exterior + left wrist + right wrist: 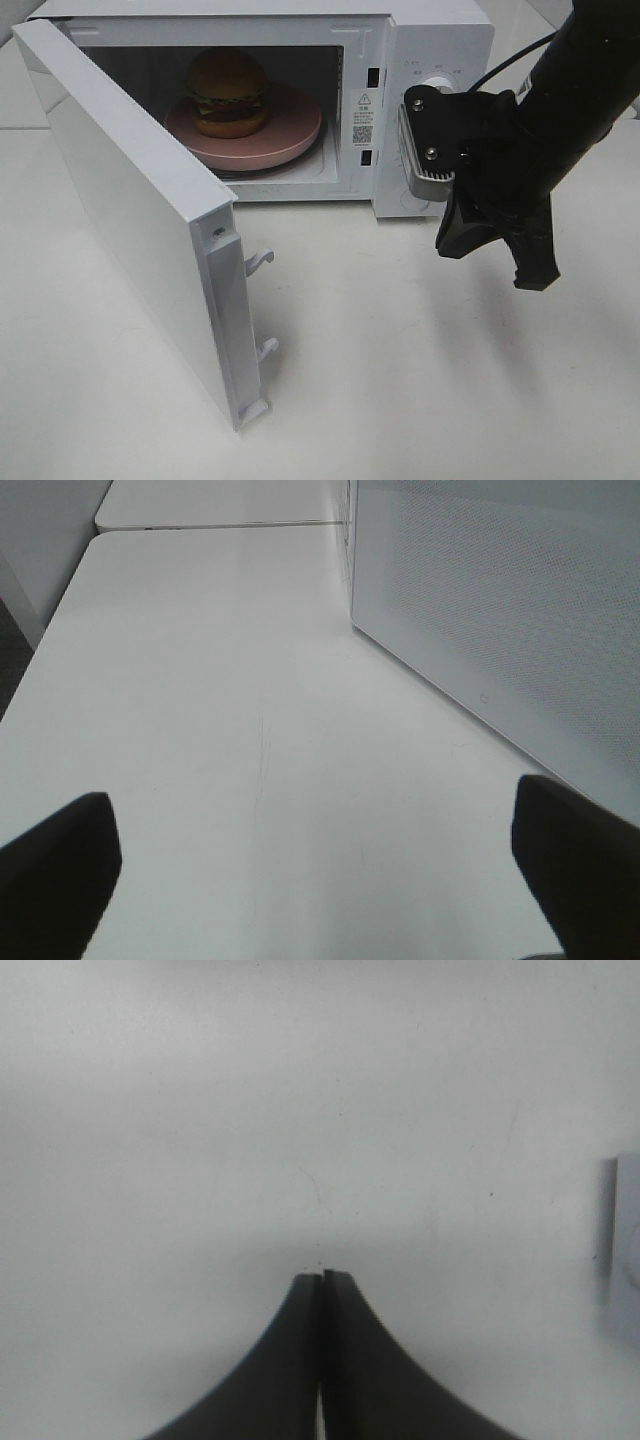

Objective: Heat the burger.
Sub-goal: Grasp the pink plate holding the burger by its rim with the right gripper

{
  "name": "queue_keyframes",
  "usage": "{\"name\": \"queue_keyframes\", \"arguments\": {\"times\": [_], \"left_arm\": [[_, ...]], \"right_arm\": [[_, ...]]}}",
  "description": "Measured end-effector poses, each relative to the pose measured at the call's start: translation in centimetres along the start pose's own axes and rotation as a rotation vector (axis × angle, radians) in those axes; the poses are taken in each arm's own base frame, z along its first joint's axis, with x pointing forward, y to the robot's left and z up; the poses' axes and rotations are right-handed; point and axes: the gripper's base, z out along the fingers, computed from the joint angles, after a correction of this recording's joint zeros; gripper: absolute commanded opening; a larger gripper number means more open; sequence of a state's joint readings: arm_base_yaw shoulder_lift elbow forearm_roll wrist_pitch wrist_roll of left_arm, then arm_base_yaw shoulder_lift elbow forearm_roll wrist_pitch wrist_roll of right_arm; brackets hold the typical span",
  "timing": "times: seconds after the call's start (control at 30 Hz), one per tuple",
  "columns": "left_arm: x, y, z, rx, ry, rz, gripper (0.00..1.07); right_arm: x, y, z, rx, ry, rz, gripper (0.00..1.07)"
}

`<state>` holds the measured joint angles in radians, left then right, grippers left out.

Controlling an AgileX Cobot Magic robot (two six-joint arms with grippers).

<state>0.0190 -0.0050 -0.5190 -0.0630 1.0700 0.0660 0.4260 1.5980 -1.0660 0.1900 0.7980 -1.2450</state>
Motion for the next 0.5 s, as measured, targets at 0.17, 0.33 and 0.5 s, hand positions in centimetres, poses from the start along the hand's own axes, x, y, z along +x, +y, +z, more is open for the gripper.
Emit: {"name": "queue_keyframes", "arguments": {"times": [0.17, 0.33, 0.5], "left_arm": [[0.00, 0.00, 0.00, 0.000, 0.000, 0.000, 1.00], [0.00, 0.00, 0.00, 0.000, 0.000, 0.000, 1.00], [0.00, 0.00, 0.00, 0.000, 0.000, 0.000, 1.00]], "right_arm": [[0.08, -0.09, -0.07, 0.008, 0.011, -0.186, 0.03], [0.55, -0.29, -0.09, 0.022, 0.066, -0.269, 0.10], [0.00, -0.42, -0.03, 0.062, 0.061, -0.281, 0.37]]}}
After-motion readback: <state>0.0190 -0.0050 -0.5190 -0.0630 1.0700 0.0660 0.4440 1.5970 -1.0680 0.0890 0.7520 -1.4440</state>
